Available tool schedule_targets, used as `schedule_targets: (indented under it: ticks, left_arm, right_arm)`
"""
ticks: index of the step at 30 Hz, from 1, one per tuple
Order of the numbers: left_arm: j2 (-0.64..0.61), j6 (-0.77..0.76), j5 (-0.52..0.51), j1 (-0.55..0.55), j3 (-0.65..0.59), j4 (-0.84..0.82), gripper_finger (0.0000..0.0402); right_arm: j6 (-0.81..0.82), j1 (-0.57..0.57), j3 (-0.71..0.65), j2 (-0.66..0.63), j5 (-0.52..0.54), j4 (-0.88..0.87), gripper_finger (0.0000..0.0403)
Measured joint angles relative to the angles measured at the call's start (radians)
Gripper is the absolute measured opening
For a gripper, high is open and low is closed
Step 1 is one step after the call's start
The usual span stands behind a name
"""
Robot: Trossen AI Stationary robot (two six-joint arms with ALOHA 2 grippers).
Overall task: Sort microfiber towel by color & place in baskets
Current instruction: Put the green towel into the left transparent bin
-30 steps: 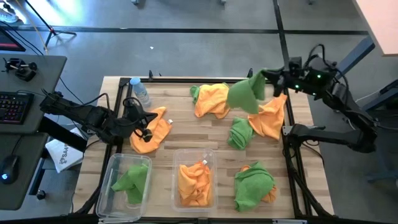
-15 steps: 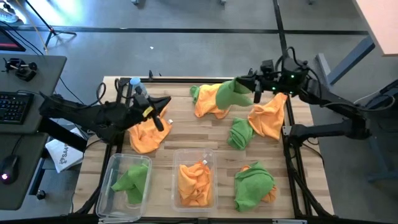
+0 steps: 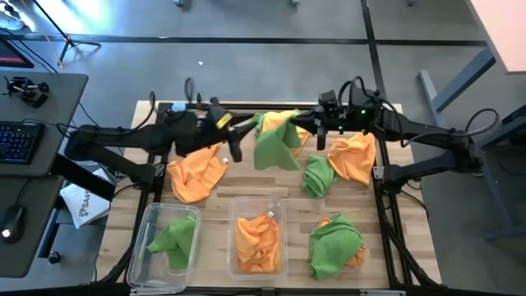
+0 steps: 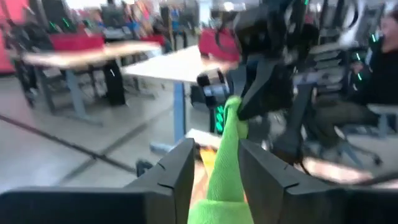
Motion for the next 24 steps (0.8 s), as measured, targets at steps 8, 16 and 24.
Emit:
schedule_targets:
  ticks: [8,16,24]
  left_arm:
    - [0.107,-0.008,0.123,0.029,0.053,-0.065,0.0122]
    - [0.137,-0.018,0.153,0.029,0.053,-0.036,0.0122]
    - [0.155,-0.062,0.154,0.03,0.054,-0.019,0.0122]
  right_arm:
    - [-0.043,0.074,0.0,0.054,0.0,0.149,0.0]
    - [-0.061,0.084,0.006,0.056,0.0,0.215,0.0]
    - [-0.09,0.084,0.073,0.074,-0.01,0.22,0.0]
